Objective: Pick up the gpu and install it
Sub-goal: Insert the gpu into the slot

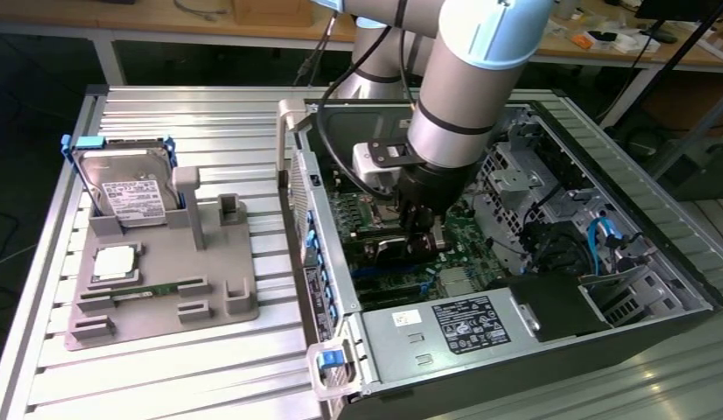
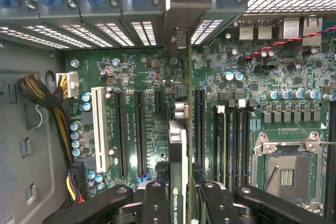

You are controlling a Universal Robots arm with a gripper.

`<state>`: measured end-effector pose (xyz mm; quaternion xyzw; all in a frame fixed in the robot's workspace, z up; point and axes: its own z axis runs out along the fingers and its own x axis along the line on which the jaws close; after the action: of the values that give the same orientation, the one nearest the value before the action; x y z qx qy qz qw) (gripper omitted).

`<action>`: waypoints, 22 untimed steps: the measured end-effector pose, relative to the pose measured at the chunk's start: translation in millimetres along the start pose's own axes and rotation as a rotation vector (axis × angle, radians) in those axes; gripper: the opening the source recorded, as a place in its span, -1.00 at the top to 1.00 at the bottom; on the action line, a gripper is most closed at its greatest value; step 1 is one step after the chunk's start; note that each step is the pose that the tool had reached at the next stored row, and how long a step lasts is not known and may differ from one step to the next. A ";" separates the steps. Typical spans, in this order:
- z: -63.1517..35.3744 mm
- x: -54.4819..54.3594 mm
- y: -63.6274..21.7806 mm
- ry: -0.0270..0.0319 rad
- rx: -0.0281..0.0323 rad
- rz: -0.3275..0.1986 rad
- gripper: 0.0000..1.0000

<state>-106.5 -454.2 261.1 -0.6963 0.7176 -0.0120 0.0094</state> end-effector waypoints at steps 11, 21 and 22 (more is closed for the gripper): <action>1.4 0.0 -0.4 -0.0006 -0.0069 0.000 0.46; 4.6 0.0 -0.3 -0.0032 -0.0070 0.000 0.46; 4.6 0.0 -0.2 -0.0032 -0.0070 0.000 0.46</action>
<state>-106.1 -454.2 256.5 -0.6963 0.7177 -0.0084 0.0081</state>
